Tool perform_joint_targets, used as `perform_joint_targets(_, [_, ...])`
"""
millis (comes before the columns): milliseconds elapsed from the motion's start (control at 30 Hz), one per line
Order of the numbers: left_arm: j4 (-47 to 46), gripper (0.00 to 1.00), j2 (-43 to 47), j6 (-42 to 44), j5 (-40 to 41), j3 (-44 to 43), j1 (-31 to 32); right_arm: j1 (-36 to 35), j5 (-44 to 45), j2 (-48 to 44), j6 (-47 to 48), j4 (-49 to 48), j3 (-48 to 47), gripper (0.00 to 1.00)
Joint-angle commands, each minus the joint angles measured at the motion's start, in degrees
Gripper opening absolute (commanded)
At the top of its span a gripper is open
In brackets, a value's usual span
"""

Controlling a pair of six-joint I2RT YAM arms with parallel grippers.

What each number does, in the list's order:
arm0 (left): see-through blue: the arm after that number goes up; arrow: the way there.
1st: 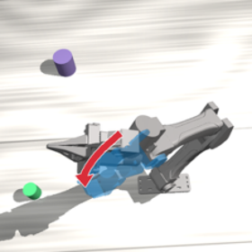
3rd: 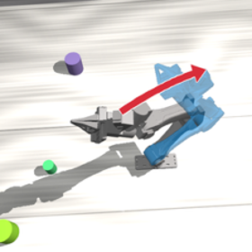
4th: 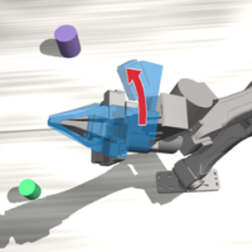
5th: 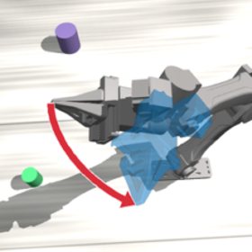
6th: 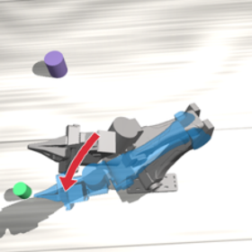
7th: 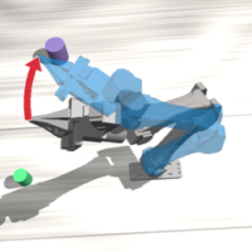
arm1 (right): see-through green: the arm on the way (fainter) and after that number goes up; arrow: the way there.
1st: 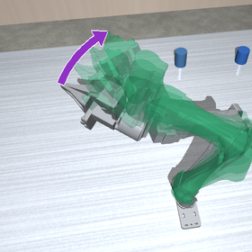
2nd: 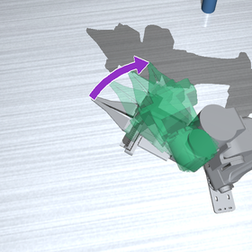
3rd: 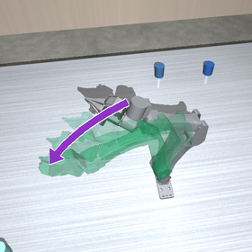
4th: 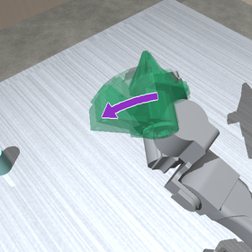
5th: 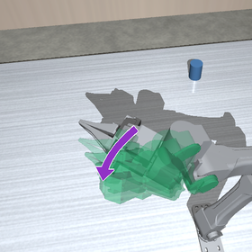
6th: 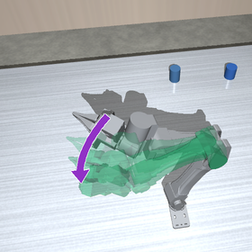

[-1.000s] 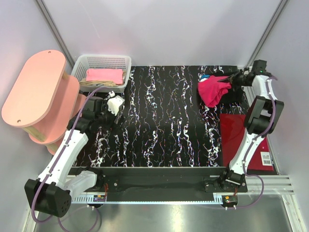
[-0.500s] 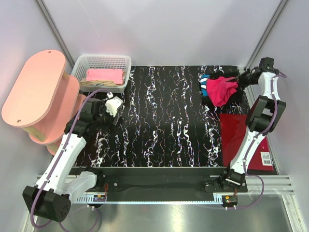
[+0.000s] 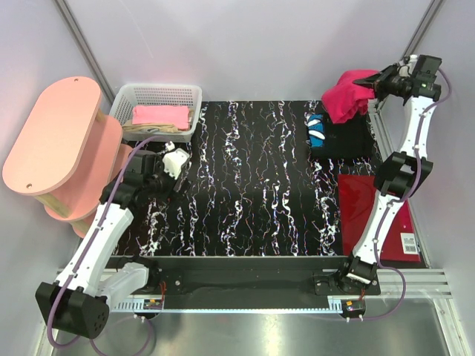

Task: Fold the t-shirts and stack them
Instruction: Put the neatly folded tshirt into the corner of the board with the right arm

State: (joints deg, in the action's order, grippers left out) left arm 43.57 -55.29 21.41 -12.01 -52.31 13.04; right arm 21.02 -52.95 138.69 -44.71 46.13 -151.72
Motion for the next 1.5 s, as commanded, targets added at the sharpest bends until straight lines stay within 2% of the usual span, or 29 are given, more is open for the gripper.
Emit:
perform_joint_targets(0, [-1.82, 0.99, -1.05, -0.58, -0.12, -2.26, -0.29, -2.73, -4.80, -2.46, 0.93, 0.79, 2.65, 0.00])
perform_joint_targets(233, [-1.91, 0.99, 0.09, 0.04, 0.41, -1.56, -0.38, -1.95, 5.12, -5.98, 6.03, 1.07, 18.20, 0.00])
perform_joint_targets(467, [-1.65, 0.99, 0.80, 0.04, 0.32, -2.00, -0.38, -0.54, 11.46, -6.94, 11.48, 1.42, 36.65, 0.00])
perform_joint_targets(633, [-1.74, 0.99, -0.17, -0.66, -0.56, -2.79, -0.38, -0.45, 15.42, -10.81, 14.29, 0.89, 50.96, 0.00])
perform_joint_targets(733, [-1.74, 0.99, -0.61, -1.46, -1.61, -3.32, -0.38, -0.27, 17.79, -12.57, 14.65, -0.60, 56.07, 0.00])
perform_joint_targets(967, [-1.65, 0.99, 0.44, -1.02, -0.83, -2.71, -0.38, 0.25, 18.85, -10.64, 11.84, -0.95, 51.45, 0.01])
perform_joint_targets(1000, [-1.56, 0.99, 0.53, -0.76, -0.56, -2.44, -0.38, 0.17, 17.54, -10.38, 11.49, -1.04, 48.91, 0.11])
perform_joint_targets(1100, [-1.56, 0.99, 0.80, -0.23, 0.32, -1.83, -0.38, 0.17, 15.43, -10.28, 9.99, -1.04, 44.25, 0.13])
perform_joint_targets(1200, [-1.56, 0.99, 0.27, -0.31, 0.15, -1.91, -0.38, 0.34, 18.75, -11.51, 9.38, -0.34, 38.90, 0.01])
perform_joint_targets(1400, [-1.56, 0.99, -0.44, -0.75, -0.47, -3.14, -0.38, 0.34, 18.14, -7.66, 9.28, 3.69, 27.64, 0.00])
perform_joint_targets(1467, [-1.47, 0.99, -0.26, -0.49, -0.03, -3.15, -0.38, 0.34, 19.45, -6.77, 9.99, 4.49, 27.18, 0.00])
